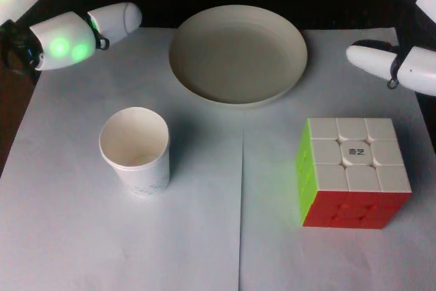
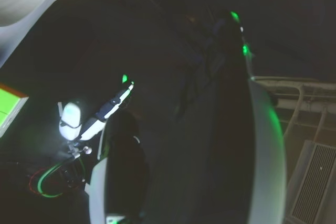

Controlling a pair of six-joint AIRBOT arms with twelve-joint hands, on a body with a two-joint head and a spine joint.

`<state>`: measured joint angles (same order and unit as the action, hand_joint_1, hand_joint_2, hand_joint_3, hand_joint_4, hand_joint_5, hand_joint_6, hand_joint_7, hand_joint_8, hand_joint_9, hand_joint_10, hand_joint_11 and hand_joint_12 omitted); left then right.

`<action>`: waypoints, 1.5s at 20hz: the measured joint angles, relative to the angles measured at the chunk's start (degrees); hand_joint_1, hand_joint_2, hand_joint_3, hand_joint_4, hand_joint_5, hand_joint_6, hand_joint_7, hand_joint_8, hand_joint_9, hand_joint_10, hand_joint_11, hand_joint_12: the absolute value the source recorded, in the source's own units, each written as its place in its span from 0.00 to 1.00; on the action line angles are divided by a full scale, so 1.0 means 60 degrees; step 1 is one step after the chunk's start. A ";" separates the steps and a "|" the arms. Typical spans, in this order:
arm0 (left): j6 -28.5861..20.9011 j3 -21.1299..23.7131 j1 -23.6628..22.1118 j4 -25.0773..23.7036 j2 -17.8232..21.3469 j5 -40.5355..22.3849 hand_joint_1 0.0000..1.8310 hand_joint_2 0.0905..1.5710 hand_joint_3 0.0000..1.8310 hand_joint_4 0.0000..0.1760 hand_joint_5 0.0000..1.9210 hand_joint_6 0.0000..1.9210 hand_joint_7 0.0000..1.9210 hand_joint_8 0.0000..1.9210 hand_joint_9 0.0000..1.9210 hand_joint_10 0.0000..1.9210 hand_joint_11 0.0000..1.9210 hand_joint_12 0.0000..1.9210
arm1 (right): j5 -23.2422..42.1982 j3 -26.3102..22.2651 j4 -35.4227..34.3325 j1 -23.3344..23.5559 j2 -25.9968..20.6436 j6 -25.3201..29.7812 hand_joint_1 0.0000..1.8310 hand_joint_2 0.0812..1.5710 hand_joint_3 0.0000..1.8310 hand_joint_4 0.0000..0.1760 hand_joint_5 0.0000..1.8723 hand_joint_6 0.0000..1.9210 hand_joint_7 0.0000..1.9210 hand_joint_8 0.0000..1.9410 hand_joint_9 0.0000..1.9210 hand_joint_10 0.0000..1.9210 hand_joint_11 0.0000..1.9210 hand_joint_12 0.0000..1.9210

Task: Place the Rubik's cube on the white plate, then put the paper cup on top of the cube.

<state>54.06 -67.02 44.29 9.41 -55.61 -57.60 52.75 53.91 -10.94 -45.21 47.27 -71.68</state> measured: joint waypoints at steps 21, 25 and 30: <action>0.0000 -0.0058 0.0058 0.0379 0.0015 0.0055 0.19 0.84 0.00 0.59 0.00 0.00 0.00 0.00 0.00 0.00 0.00 0.04 | 0.0849 -0.0663 0.2597 -0.2630 -0.0455 0.4929 0.33 0.57 0.00 0.25 0.00 0.00 0.00 0.00 0.00 0.00 0.00 0.93; -0.0004 -0.0058 0.0058 0.0408 0.0015 0.0062 0.20 0.83 0.00 0.60 0.00 0.00 0.00 0.00 0.00 0.00 0.00 0.13 | 0.0721 -0.0448 0.2368 -0.2867 -0.0255 0.4936 0.33 0.59 0.00 0.00 0.00 0.00 0.00 0.00 0.00 0.00 0.00 0.00; 0.0000 -0.0058 0.0058 0.0397 0.0015 0.0055 0.21 0.83 0.00 0.61 0.00 0.00 0.00 0.00 0.00 0.00 0.00 0.06 | 0.0299 -0.0047 0.2051 -0.2867 0.0138 0.4998 0.40 0.63 0.00 0.00 0.00 0.00 0.00 0.00 0.00 0.00 0.00 0.23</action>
<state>54.06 -67.37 44.64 11.79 -55.53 -57.28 54.54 53.63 1.37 -62.41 48.10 -41.69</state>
